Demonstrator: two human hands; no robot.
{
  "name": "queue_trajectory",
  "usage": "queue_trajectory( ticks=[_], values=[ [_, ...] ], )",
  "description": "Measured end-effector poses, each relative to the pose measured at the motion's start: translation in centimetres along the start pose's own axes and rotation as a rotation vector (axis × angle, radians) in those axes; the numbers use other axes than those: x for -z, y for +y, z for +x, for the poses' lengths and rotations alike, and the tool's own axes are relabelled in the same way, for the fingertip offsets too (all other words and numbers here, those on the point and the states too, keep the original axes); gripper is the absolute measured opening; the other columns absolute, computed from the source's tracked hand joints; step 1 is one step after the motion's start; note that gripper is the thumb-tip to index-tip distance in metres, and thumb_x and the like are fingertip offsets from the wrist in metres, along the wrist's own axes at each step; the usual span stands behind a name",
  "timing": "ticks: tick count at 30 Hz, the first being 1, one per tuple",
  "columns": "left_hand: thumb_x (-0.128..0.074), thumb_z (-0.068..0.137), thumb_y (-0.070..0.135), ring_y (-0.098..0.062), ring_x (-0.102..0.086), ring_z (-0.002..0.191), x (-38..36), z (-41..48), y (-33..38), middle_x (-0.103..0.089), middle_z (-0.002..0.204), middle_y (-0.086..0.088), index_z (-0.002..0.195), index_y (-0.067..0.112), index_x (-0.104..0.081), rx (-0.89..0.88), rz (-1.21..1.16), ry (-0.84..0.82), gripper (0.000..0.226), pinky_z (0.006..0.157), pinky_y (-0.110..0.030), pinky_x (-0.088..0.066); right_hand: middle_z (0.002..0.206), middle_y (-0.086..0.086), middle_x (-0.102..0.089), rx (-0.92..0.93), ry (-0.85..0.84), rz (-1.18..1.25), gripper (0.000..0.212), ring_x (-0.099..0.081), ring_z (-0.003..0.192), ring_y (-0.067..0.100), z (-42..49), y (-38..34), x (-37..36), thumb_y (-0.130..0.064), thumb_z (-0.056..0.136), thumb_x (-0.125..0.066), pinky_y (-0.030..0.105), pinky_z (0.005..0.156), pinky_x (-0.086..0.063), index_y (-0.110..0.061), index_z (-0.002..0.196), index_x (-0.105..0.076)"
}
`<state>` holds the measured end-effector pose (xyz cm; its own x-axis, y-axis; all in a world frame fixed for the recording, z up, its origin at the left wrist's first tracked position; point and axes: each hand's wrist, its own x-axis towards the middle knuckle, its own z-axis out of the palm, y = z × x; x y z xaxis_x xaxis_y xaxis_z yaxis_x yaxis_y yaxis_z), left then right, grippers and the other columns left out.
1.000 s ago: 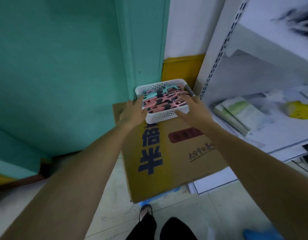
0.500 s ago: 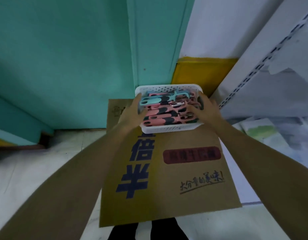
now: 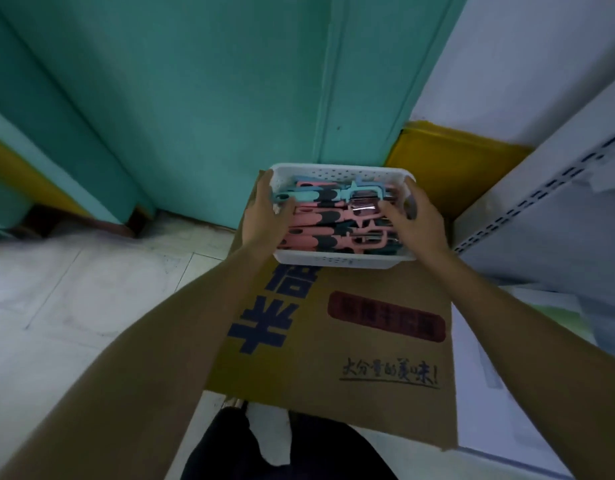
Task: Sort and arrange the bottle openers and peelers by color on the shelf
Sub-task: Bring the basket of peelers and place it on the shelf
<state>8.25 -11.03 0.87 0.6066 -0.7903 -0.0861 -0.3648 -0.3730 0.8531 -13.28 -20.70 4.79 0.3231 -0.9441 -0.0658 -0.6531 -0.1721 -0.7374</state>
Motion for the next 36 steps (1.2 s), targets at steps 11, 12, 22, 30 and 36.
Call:
queue_trajectory(
  ticks=[11, 12, 22, 30, 36],
  values=[
    [-0.049, 0.095, 0.036, -0.021, -0.061, 0.099, 24.4, -10.8, -10.7, -0.055, 0.131, -0.007, 0.144, 0.024, -0.024, 0.227, 0.074, 0.479, 0.056, 0.068, -0.025, -0.047, 0.142, 0.014, -0.041, 0.408, -0.395, -0.073, 0.072, -0.050, 0.119, 0.029, -6.8, -19.2, -18.0, -0.051, 0.087, -0.052, 0.033, 0.089, -0.044, -0.026, 0.147, -0.021],
    [-0.048, 0.095, 0.037, -0.020, -0.061, 0.097, 27.0, -12.8, -12.4, -0.053, 0.134, -0.008, 0.144, 0.025, -0.022, 0.269, 0.079, 0.521, 0.057, 0.065, -0.021, -0.046, 0.135, 0.015, -0.046, 0.466, -0.430, -0.067, 0.072, -0.055, 0.109, 0.029, -8.3, -21.1, -20.6, -0.054, 0.086, -0.053, 0.029, 0.079, -0.045, -0.028, 0.146, -0.024],
    [-0.054, 0.092, 0.039, -0.031, -0.062, 0.099, 48.6, -40.3, -28.4, -0.059, 0.122, -0.019, 0.148, 0.029, -0.018, 0.675, 0.186, 1.028, 0.067, 0.081, -0.040, -0.052, 0.132, 0.016, -0.034, 0.869, -0.864, -0.062, 0.070, -0.047, 0.114, 0.029, -34.9, -38.9, -43.7, -0.053, 0.085, -0.055, 0.030, 0.089, -0.040, -0.037, 0.145, -0.022],
    [-0.047, 0.092, 0.049, -0.032, -0.062, 0.095, 53.8, -61.1, -34.8, -0.063, 0.112, -0.017, 0.147, 0.030, -0.020, 1.075, 0.246, 1.452, 0.065, 0.072, -0.037, -0.049, 0.131, 0.015, -0.035, 1.203, -1.315, -0.093, 0.070, -0.043, 0.120, 0.031, -57.8, -45.6, -55.7, -0.051, 0.086, -0.053, 0.036, 0.092, -0.044, -0.035, 0.145, -0.018],
    [-0.045, 0.092, 0.049, -0.031, -0.062, 0.099, 56.2, -73.0, -37.2, -0.062, 0.119, -0.015, 0.147, 0.032, -0.019, 1.293, 0.229, 1.715, 0.062, 0.076, -0.038, -0.050, 0.137, 0.019, -0.035, 1.476, -1.558, -0.088, 0.075, -0.038, 0.125, 0.033, -73.7, -49.0, -62.0, -0.058, 0.083, -0.054, 0.039, 0.097, -0.038, -0.036, 0.145, -0.019]
  ],
)
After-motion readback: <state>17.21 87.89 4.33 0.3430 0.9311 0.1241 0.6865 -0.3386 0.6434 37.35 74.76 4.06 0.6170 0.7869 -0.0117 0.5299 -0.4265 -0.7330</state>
